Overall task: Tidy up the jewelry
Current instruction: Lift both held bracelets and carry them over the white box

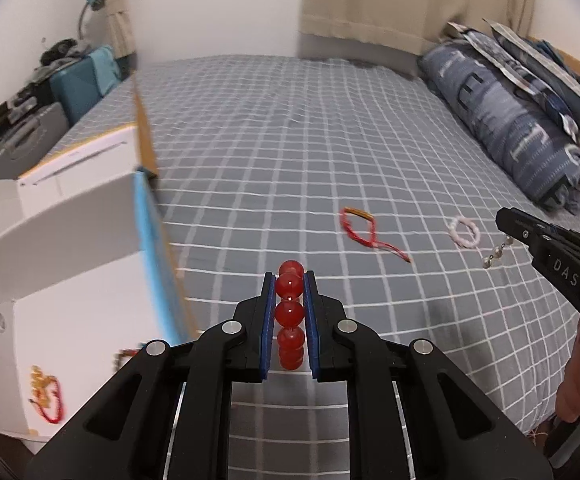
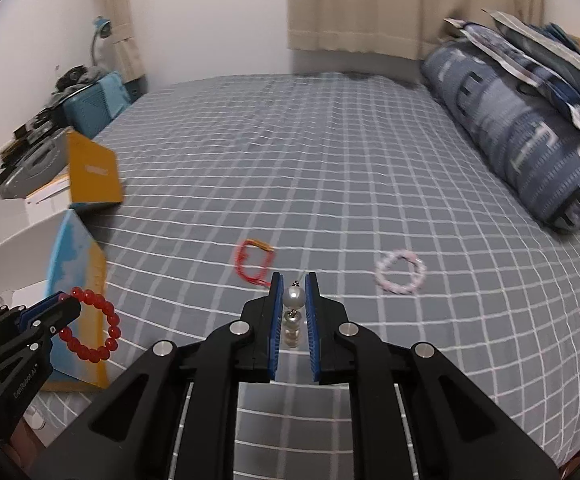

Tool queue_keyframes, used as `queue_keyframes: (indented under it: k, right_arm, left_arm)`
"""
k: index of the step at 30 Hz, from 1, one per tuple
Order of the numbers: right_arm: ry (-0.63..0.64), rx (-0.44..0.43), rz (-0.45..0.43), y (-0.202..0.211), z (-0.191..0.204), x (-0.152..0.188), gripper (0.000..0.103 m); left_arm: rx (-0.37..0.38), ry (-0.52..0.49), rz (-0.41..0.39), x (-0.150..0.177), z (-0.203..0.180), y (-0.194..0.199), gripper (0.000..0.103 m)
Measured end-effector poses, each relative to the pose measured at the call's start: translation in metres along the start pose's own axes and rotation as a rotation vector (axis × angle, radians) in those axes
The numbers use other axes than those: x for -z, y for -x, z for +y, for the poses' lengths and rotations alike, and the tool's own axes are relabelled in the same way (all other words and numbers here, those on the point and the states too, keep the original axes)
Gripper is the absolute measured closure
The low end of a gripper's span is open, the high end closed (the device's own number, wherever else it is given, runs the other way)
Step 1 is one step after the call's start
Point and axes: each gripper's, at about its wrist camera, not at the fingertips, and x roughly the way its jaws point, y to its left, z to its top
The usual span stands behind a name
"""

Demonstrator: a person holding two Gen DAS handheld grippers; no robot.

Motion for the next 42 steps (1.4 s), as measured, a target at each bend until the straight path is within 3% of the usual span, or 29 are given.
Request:
queue_keyframes:
  k: [14, 25, 34, 42]
  right_arm:
    - [0.149, -0.152, -0.049, 0.018, 0.138, -0.037, 0.092]
    - [0.239, -0.259, -0.033, 0.019, 0.232, -0.032, 0.092]
    - [0.307, -0.294, 0.022, 0.000, 0.285, 0.000, 0.092]
    - [0.319, -0.282, 0.101, -0.036, 0.303, 0.026, 0.092]
  left_arm:
    - [-0.143, 0.142, -0.063, -0.014, 0.121, 0.059, 0.090]
    - [-0.260, 0.229, -0.060, 0.002, 0.200, 0.090, 0.090]
    - [-0.289, 0.292, 0.004, 0.032, 0.242, 0.076, 0.090]
    - [-0.287, 0.321, 0.076, 0.058, 0.260, 0.049, 0.090]
